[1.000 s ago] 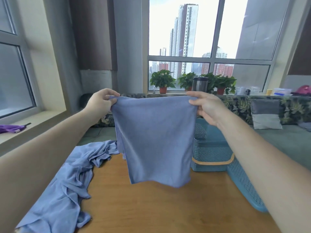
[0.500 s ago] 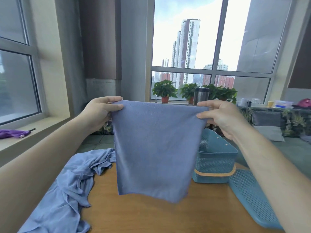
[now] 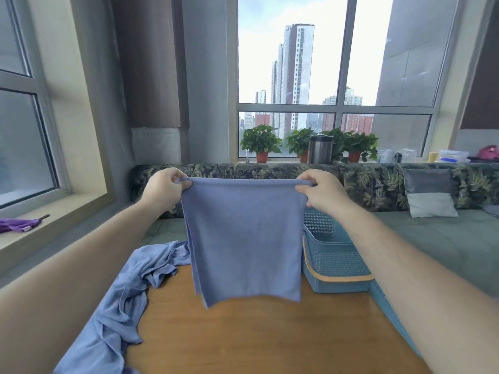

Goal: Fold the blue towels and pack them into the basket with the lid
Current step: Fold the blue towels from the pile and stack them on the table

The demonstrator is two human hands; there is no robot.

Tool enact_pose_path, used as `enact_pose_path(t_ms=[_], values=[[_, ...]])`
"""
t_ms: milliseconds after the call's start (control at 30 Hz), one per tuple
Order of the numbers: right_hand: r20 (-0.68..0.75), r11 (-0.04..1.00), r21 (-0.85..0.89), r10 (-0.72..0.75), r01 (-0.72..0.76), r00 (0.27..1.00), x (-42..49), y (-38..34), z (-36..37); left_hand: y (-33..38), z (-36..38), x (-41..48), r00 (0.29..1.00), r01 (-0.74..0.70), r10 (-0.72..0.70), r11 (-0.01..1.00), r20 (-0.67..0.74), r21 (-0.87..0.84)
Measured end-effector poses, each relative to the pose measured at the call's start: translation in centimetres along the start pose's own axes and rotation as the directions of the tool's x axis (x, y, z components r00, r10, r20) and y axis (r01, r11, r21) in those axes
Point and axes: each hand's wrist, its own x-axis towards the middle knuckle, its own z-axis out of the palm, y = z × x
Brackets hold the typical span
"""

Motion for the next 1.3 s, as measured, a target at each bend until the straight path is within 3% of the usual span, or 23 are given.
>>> enact_pose_path(t_ms=[133, 233, 400, 567, 633, 1033, 1167, 1233, 1300], values=[[-0.015, 0.993, 0.111, -0.027, 0.029, 1.0, -1.3, 0.6, 0.1, 0.2, -0.5, -1.9, 1.0, 0.024, -0.026, 0.98, -0.008, -0.199], [0.053, 0.987, 0.158, 0.031, -0.039, 0.998, -3.9, 2.6, 1.0, -1.4, 0.0, -6.3, 0.997, 0.053, -0.038, 0.962, 0.062, -0.266], [0.178, 0.974, 0.147, 0.145, -0.172, 0.973, -11.8, 9.9, 5.7, -9.2, 4.4, -15.5, 0.966, 0.177, -0.133, 0.965, 0.22, -0.194], [0.261, 0.954, 0.069, 0.266, -0.293, 0.928, -19.8, 17.6, 11.2, -15.3, 9.8, -23.8, 0.884, 0.339, -0.295, 0.939, 0.363, -0.06], [0.28, 0.959, 0.073, 0.245, -0.275, 0.928, -21.4, 19.2, 12.3, -16.8, 10.8, -24.8, 0.89, 0.321, -0.297, 0.947, 0.346, -0.012], [0.295, 0.96, 0.111, 0.215, -0.257, 0.931, -23.1, 19.9, 11.2, -16.9, 10.3, -25.2, 0.884, 0.318, -0.261, 0.944, 0.387, -0.089], [0.336, 0.96, 0.032, 0.251, -0.277, 0.908, -22.8, 19.9, 10.9, -16.6, 10.1, -25.4, 0.876, 0.356, -0.317, 0.934, 0.365, -0.044], [0.274, 0.977, -0.119, 0.205, -0.179, 0.939, -22.4, 19.9, 11.4, -16.5, 10.5, -25.4, 0.899, 0.283, -0.276, 0.959, 0.341, 0.03], [0.202, 0.971, -0.239, 0.057, -0.007, 0.978, -21.7, 18.7, 12.7, -16.1, 11.7, -25.0, 0.939, 0.098, -0.146, 0.982, 0.31, 0.164]])
